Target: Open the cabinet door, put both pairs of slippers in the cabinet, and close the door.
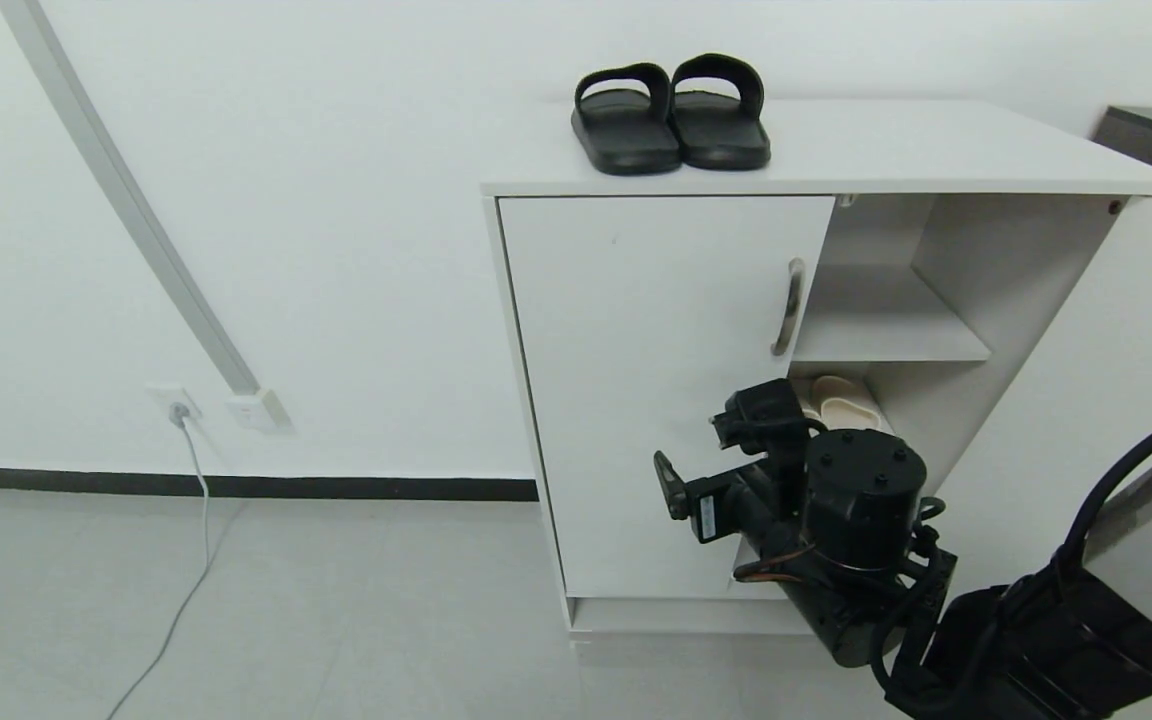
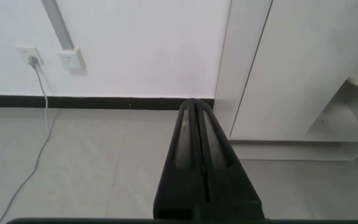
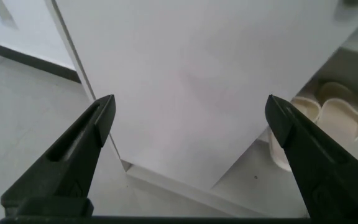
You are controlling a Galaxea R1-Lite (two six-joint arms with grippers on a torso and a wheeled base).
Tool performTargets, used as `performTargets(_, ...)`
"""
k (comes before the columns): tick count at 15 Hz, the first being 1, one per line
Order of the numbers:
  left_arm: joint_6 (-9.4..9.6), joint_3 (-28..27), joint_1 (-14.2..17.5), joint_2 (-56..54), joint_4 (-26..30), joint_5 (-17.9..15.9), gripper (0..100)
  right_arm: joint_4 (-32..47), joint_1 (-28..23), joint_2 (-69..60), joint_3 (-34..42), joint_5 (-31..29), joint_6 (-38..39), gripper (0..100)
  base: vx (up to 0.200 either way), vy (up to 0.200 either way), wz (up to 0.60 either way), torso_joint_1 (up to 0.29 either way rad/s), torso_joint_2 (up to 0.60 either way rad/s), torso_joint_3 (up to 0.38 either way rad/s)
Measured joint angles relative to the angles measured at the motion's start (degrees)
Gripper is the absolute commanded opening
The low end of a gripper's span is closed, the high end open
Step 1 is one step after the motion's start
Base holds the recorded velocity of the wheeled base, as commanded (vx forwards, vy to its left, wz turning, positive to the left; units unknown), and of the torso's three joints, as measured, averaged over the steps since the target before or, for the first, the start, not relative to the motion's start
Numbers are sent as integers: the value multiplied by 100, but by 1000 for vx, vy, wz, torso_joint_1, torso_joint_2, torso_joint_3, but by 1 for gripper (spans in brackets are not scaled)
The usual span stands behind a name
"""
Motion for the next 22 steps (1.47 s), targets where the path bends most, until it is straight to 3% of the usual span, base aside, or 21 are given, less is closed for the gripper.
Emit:
performTargets(19, -2, 0, 0, 0, -2, 0, 0, 7, -7, 0, 6, 21, 1, 100, 0, 0, 0, 199, -511, -317)
performTargets(22, -2, 0, 0, 0, -2, 0, 0, -55, -10, -17, 157, 374, -49, 100, 0, 0, 0, 145, -343, -191)
